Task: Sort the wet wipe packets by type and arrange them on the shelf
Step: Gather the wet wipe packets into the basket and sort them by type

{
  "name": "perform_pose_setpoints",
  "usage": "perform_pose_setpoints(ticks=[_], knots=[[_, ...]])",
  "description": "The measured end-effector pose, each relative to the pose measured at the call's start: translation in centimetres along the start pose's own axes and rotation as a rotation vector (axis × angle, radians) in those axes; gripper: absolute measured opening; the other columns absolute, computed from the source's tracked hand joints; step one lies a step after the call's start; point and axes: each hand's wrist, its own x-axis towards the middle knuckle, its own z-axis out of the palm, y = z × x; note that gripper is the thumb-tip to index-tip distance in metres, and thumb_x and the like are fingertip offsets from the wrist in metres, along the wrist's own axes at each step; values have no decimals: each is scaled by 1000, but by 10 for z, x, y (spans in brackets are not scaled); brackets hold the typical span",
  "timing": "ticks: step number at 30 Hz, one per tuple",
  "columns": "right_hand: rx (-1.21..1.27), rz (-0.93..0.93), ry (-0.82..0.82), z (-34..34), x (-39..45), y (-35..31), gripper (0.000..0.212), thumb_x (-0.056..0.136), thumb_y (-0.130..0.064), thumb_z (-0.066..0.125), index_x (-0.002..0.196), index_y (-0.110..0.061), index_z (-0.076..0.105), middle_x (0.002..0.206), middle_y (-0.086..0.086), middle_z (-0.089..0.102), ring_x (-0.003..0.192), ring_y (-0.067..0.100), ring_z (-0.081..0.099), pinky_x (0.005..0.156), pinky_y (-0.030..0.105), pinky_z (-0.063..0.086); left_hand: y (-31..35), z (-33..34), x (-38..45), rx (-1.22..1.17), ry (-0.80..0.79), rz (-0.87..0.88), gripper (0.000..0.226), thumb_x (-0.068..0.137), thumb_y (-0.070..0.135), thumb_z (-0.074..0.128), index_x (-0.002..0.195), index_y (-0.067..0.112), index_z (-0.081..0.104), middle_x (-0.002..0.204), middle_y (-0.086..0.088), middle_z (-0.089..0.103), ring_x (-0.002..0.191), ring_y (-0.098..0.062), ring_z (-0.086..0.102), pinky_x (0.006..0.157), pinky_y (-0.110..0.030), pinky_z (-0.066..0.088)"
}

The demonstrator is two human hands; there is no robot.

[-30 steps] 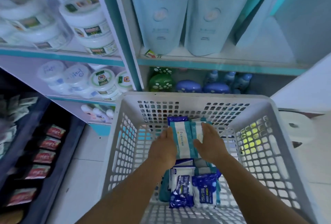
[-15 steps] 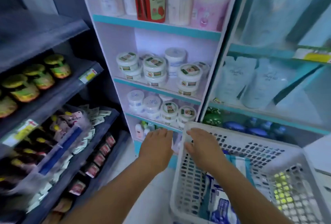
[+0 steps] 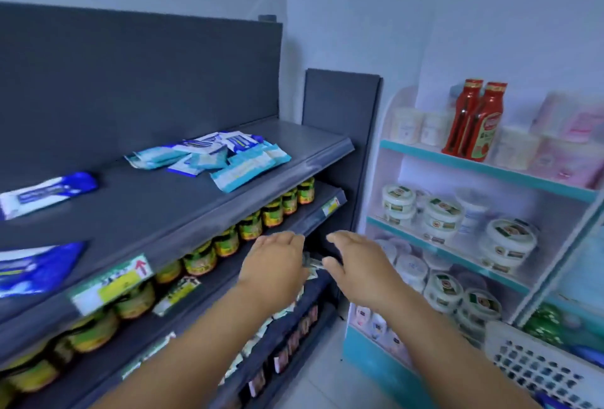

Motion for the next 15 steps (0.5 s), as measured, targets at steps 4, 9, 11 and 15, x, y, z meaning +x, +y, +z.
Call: perform_pose_setpoints(ticks=[4, 9, 11, 15], knots=[[29, -104, -2, -4, 32, -72, 51, 100, -38, 40, 146, -17, 32, 151, -1, 33, 139, 19, 28, 114, 33, 24, -64, -34, -30, 35, 48, -117, 50, 93, 44, 47, 136, 19, 39, 139, 0, 45, 129, -21, 42, 106, -32, 28], [23, -214, 3, -5, 62, -143, 51, 99, -37, 42, 145, -19, 33, 150, -1, 36, 138, 17, 31, 114, 34, 26, -128, -59, -62, 56, 115, -257, 54, 95, 41, 43, 143, 18, 33, 146, 0, 39, 134, -19, 37, 110, -32, 25], [25, -251, -16, -6, 72, -165, 51, 99, -37, 41, 146, -20, 32, 151, -3, 33, 139, 16, 30, 114, 33, 25, -149, -65, -72, 54, 117, -326, 57, 95, 40, 43, 146, 18, 30, 149, 0, 36, 136, -19, 34, 111, -32, 24], [14, -332, -36, 1, 90, -197, 49, 100, -37, 40, 146, -20, 33, 151, -4, 33, 139, 16, 30, 113, 31, 25, -187, -71, -93, 78, 83, -440, 56, 97, 40, 41, 147, 18, 28, 150, 0, 34, 137, -19, 33, 112, -33, 23]])
